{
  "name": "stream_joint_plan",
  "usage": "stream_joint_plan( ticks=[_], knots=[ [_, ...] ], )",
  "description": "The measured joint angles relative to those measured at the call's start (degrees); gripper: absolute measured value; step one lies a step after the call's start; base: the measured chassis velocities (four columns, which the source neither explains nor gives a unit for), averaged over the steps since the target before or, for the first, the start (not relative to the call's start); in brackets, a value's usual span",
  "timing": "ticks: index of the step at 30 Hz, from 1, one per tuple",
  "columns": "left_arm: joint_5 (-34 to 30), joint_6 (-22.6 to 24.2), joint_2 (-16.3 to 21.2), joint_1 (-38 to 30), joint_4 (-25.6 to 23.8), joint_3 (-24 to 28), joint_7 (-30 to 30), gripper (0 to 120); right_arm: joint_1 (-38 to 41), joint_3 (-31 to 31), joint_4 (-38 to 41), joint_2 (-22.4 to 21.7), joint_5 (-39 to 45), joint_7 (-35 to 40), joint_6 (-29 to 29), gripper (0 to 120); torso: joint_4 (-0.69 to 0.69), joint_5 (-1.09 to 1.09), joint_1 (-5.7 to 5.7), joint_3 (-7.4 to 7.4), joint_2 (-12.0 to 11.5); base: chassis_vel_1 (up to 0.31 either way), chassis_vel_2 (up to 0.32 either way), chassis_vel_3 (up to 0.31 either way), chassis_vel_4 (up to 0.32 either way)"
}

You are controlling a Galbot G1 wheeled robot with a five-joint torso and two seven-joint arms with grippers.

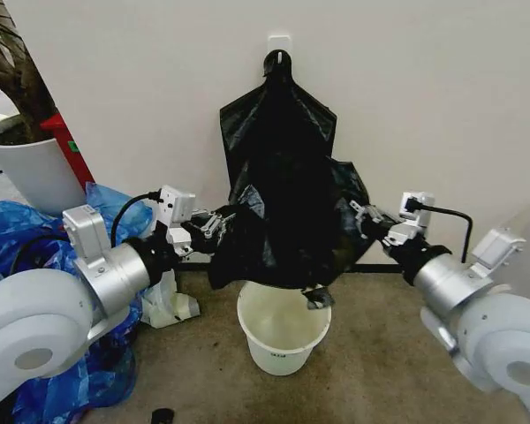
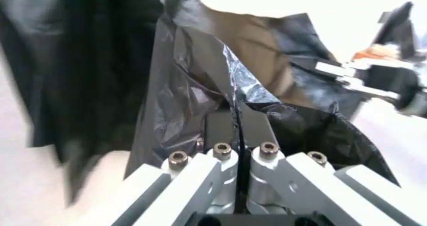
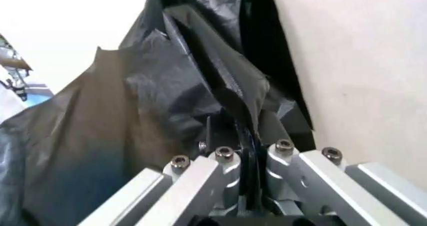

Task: Place the garbage bag over the trash bin.

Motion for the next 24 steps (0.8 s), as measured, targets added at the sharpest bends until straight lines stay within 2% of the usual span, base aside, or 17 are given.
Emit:
stream_joint_plan(
  ticks=[5,9,12,18,20,24],
  knots=[
    [-0.32,-1.49,-0.80,-0.08,0.09,0.87,3.29,0,-1.15,1.64,-0.09,-0.90,1.48,0.27,-0.29,0,0.03,0.00,0.00,0.00,-0.01,0.000,0.000,0.000,0.000],
    [-0.52,-3.24,-0.61,-0.15,0.13,0.70,8.60,0,-1.33,4.15,-0.14,-1.81,3.65,0.37,-0.33,0,0.01,0.01,0.00,0.00,-0.01,0.000,0.000,0.000,0.000],
    [0.16,-3.63,-1.28,-0.19,0.70,1.11,9.40,0,-1.29,3.70,-0.17,-1.53,4.27,0.56,-0.35,0,0.02,0.00,0.00,0.00,-0.01,0.000,0.000,0.000,0.000],
    [6.89,-4.11,-4.22,1.82,8.08,2.14,12.69,0,-4.14,-0.59,-0.23,5.26,2.92,-1.28,-2.69,0,0.02,0.00,0.00,0.00,-0.01,0.000,0.000,0.000,0.000],
    [7.50,-4.29,-4.52,1.84,9.24,2.25,13.04,0,-4.30,-0.82,-0.23,5.94,2.76,-1.47,-2.98,0,0.02,0.00,0.00,0.00,-0.01,0.000,0.000,0.000,0.000],
    [11.26,-5.25,-6.82,2.48,16.44,2.64,15.13,0,-5.34,-2.24,-0.27,8.53,2.88,-1.68,-4.13,0,0.02,-0.02,0.00,0.01,-0.01,0.000,0.000,0.000,0.000]
  ],
)
